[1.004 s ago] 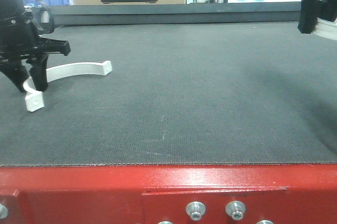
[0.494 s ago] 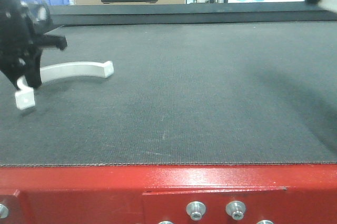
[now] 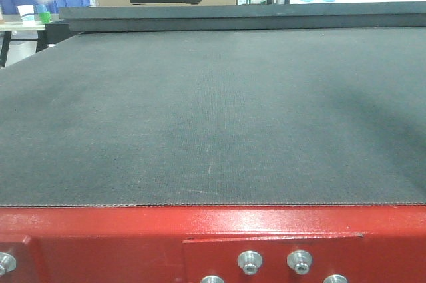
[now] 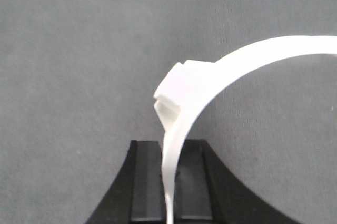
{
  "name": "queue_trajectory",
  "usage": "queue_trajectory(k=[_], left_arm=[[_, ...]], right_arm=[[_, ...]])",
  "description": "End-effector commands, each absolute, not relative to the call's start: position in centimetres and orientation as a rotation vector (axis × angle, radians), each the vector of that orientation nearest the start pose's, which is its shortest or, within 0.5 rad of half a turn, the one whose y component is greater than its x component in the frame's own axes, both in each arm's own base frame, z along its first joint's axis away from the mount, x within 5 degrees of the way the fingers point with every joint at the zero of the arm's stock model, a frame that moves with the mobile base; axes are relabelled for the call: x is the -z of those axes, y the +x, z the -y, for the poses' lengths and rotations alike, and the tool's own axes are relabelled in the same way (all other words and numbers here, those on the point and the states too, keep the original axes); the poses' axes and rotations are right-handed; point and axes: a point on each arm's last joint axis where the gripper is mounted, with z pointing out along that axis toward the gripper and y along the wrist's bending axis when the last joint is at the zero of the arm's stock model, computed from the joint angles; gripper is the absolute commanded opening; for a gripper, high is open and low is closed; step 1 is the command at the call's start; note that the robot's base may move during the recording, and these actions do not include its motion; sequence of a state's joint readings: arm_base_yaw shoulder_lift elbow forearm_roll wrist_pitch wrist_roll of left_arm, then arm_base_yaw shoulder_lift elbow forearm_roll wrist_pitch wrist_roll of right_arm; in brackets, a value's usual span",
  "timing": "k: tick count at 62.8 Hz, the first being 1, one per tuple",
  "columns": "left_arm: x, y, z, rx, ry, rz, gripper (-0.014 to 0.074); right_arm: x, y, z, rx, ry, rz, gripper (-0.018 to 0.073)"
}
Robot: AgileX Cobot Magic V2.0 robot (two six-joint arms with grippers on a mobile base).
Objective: Grab PVC pipe and place in blue bin
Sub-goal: 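Hold both clamps raised in the left and right grippers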
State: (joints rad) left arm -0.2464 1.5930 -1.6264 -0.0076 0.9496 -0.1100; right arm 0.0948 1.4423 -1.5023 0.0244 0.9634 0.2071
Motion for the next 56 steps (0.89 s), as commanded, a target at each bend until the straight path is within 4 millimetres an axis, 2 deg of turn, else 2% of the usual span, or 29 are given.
queue_trajectory(k=[1,9,26,41,49,56], left_arm=[[-41.4,32.6,9.5,0.231,0.185,-2.260,-0.0111],[-42.5,31.1,10.1,0.266,0.204,-2.142,-0.0111],[-41.4,28.9,9.4,0.293,0.188,-2.022,-0.0111],[-39.9,25.8,8.5,0.347,0.146,-1.864,-0.0111],[-38.6,23.5,7.7,0.353,0.137,-1.831,-0.0111],[-37.5,21.0,6.9,0.357,0.132,-1.791,-0.0111]], right_arm=[[-40.4,29.8,-3.0,-0.174,0.129,-2.308,-0.0168],[-39.6,28.3,-2.8,-0.185,0.126,-2.216,-0.0168],[-36.8,24.3,-2.4,-0.197,0.114,-2.037,-0.0168],[-35.3,18.5,-1.8,-0.196,0.088,-1.862,-0.0168],[-34.4,15.6,-1.5,-0.191,0.075,-1.797,-0.0168],[-34.3,13.1,-1.2,-0.192,0.075,-1.777,-0.0168]])
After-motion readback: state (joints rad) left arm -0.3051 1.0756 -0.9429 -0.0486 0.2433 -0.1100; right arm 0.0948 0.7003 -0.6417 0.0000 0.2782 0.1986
